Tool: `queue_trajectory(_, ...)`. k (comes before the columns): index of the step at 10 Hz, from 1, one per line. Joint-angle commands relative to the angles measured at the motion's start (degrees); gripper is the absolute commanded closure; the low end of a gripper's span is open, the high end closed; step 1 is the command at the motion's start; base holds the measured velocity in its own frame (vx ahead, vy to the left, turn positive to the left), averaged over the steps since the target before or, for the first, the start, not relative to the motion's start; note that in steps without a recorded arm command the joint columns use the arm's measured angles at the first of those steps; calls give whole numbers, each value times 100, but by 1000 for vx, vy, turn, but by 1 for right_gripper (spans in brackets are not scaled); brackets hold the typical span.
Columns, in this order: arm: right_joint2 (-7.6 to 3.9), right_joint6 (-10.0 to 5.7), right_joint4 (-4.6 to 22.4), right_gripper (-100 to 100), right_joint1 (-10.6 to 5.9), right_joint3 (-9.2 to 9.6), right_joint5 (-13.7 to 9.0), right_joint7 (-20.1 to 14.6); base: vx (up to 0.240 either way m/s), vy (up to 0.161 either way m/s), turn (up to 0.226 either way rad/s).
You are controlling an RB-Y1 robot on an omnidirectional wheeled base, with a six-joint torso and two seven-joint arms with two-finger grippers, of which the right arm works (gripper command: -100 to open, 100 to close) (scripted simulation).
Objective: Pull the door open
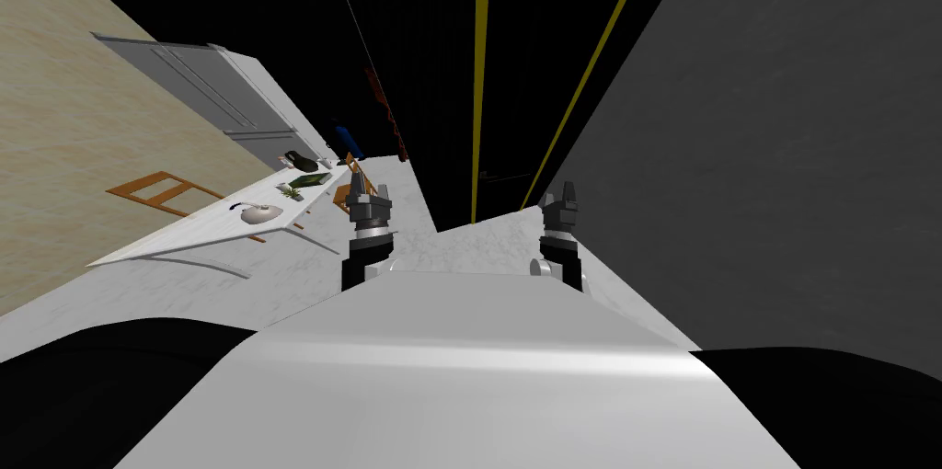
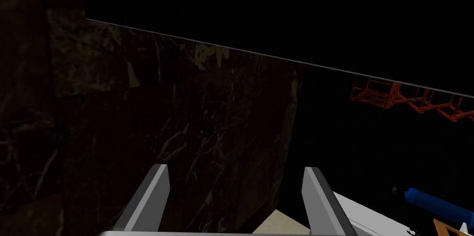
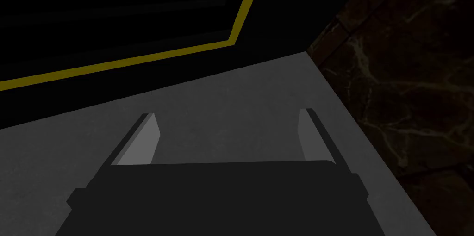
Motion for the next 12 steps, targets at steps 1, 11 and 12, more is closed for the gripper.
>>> queue_trajectory(1, -55, -54, 163, -100, -44, 7, -12, -32, 71, -41, 62)
queue_trajectory(11, -395, -459, 1378, -100, -371, 55, -105, -273, 87, -9, 64)
queue_trajectory(12, -438, -518, 1556, -100, -418, 62, -118, -308, 83, -21, 95)
